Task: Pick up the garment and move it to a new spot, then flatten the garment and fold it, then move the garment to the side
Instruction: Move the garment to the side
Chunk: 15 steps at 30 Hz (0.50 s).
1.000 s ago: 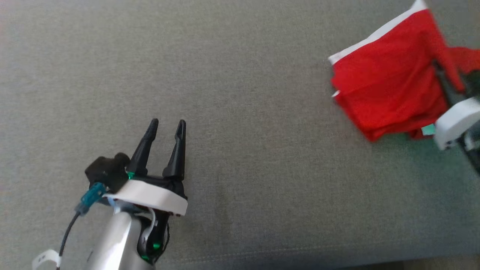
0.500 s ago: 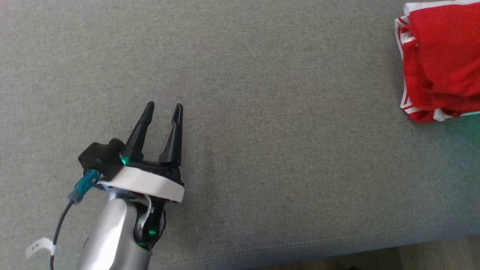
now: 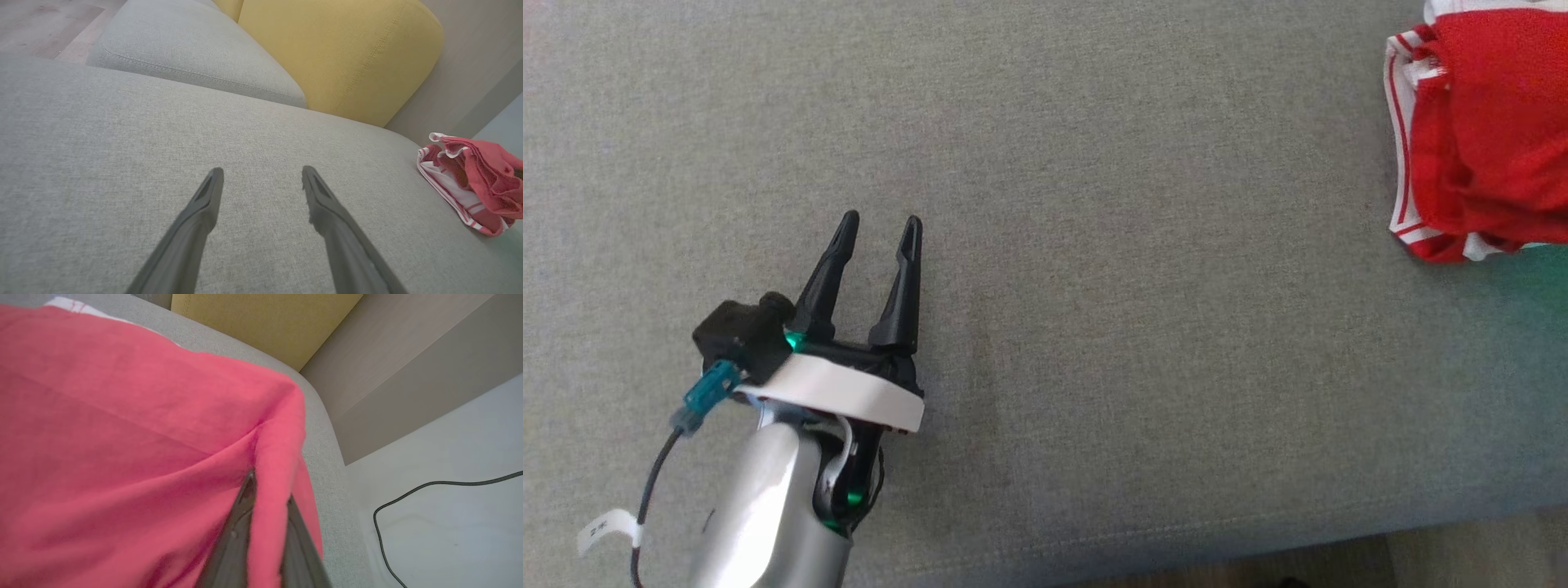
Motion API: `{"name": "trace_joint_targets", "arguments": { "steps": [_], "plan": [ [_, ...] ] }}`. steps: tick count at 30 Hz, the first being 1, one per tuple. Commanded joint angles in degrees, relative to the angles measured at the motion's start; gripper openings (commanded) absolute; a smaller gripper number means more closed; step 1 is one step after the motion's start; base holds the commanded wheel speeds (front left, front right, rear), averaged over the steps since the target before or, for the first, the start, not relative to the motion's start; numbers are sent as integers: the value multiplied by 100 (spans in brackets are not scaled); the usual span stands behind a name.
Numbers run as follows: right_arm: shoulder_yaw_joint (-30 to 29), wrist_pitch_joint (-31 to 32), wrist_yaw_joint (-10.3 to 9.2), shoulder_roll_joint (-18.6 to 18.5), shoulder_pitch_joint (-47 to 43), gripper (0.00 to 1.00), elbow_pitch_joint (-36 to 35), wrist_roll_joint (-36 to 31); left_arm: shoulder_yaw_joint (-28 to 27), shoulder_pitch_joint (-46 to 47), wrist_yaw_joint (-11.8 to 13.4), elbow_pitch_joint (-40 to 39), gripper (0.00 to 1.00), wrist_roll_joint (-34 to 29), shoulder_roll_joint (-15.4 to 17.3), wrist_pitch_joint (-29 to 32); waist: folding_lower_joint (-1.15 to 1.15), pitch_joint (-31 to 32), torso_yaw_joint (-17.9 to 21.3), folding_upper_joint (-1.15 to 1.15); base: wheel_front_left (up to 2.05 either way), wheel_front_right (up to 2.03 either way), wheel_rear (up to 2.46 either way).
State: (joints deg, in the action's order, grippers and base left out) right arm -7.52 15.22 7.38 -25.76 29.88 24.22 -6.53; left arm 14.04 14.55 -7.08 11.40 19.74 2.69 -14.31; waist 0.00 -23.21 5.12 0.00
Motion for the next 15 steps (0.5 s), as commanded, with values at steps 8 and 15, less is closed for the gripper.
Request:
{"name": "trace_joint_targets", "arguments": {
  "steps": [8, 15],
  "plan": [
    [-125, 29, 11, 87, -94, 100, -424, -6, -205, 117, -30, -95, 100, -6, 19, -69, 0, 135, 20, 0, 0, 0, 0],
    [-49, 10, 11, 201, -55, 100, -667, -118, -242, 26, -29, -59, 100, 53, 19, -69, 0, 406, 32, 0, 0, 0, 0]
  ]
}}
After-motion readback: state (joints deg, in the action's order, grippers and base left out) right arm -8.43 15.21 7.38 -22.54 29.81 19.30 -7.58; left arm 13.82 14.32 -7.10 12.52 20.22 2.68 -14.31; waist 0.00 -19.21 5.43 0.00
